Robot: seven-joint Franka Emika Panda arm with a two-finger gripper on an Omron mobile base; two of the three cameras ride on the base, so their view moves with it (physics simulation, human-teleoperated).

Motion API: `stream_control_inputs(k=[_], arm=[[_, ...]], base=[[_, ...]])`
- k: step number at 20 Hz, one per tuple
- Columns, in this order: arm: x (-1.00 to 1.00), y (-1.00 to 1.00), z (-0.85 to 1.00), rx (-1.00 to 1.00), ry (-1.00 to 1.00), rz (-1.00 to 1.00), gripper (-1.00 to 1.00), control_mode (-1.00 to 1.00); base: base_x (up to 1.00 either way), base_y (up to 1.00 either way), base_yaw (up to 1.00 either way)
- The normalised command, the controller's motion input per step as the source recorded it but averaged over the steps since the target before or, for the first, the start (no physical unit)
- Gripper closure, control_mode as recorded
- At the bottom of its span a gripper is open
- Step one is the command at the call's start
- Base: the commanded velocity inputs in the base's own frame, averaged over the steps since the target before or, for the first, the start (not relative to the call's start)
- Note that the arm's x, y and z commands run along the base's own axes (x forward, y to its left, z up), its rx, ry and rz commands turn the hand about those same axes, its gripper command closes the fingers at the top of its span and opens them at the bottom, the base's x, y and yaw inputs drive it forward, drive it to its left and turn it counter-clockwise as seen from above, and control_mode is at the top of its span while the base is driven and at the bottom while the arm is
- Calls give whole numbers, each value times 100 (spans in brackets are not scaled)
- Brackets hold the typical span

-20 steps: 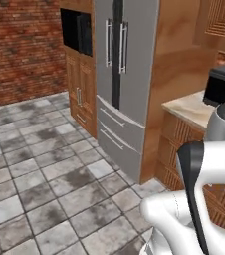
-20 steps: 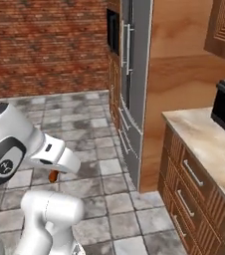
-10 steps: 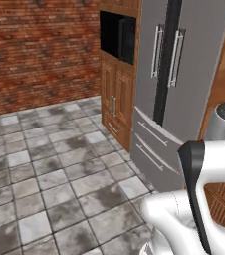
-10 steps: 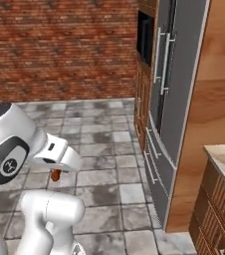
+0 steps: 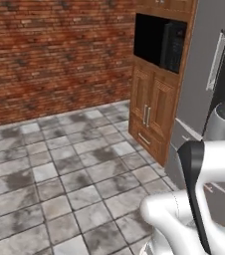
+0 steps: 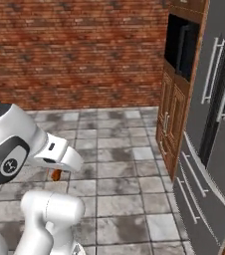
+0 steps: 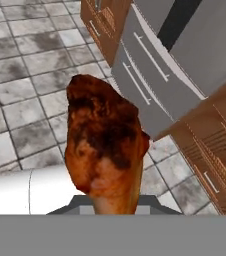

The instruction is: Take the chicken drumsticks from the pan and place one on each plate on the dining counter.

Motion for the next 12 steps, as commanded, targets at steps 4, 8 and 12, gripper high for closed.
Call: stream_control_inputs(k=[4,8,12], arm=[[0,0,0,0,0,0,100,100],[0,0,0,0,0,0,100,100],[0,0,0,0,0,0,100,100]], base=[[100,96,11],[100,61,22],[100,34,24]])
